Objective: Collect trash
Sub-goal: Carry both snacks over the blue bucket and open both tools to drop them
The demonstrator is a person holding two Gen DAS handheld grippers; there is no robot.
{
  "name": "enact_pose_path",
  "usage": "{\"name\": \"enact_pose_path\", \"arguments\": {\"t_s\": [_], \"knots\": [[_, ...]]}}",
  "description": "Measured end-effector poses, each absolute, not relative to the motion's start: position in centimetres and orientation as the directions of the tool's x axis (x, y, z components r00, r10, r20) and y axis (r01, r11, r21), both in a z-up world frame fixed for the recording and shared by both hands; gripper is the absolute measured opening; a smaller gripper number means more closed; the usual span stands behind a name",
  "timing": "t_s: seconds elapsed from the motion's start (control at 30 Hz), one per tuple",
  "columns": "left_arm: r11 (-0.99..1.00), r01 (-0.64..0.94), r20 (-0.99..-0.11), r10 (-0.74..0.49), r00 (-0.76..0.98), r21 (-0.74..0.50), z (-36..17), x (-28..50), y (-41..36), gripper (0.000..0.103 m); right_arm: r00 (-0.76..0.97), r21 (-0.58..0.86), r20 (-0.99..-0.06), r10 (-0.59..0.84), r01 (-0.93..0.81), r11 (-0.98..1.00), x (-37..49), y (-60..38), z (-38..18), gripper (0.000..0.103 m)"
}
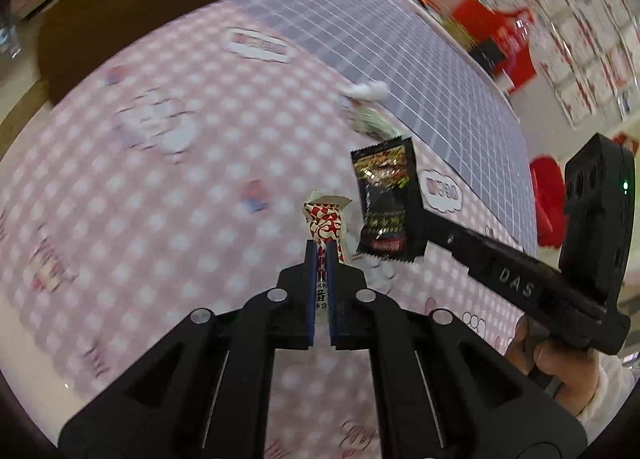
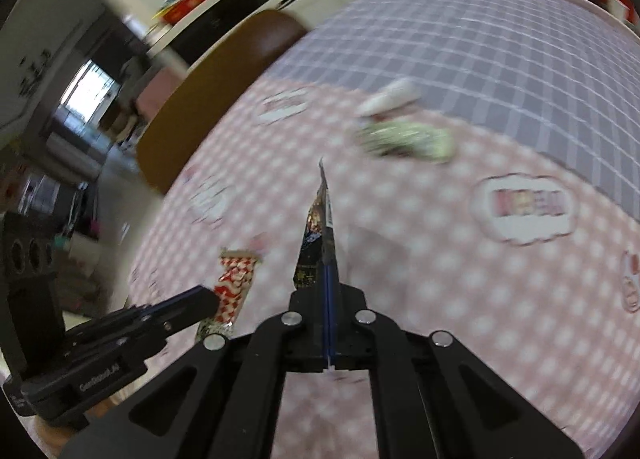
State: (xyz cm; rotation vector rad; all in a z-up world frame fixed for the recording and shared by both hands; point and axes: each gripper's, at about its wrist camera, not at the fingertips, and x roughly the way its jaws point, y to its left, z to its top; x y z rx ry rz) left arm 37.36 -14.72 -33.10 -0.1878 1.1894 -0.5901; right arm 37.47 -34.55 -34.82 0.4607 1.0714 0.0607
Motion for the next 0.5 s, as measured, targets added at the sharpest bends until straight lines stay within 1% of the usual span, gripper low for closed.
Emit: {"name": "enact_pose_path", "arguments": {"t_s": [0.2,0.37,0.5], "knots": [[0.865,0.225,-0.803,-0.5,0.324,-0.448,-31.8,35.2,-5.8,0.004,0.434,0.416,-0.822,0.369,0.014,0.909,37.5,-25.1,-33.7,0.001],[0.891,0.113,-0.806,-0.447,0.389,-0.44,-31.1,32.3,2.3,0.004,0.37,0.44,-0.815,0.446,-0.106,0.892,36.9,-16.3,-33.5,0.001],[0.9,0.005,-0.817,-0.397,0.417,-0.435,-31.3,29.5,8.4,0.004,0.319,0.443,-0.819,0.478,-0.18,0.879,36.1,-10.6,-33.7,0.001]]}}
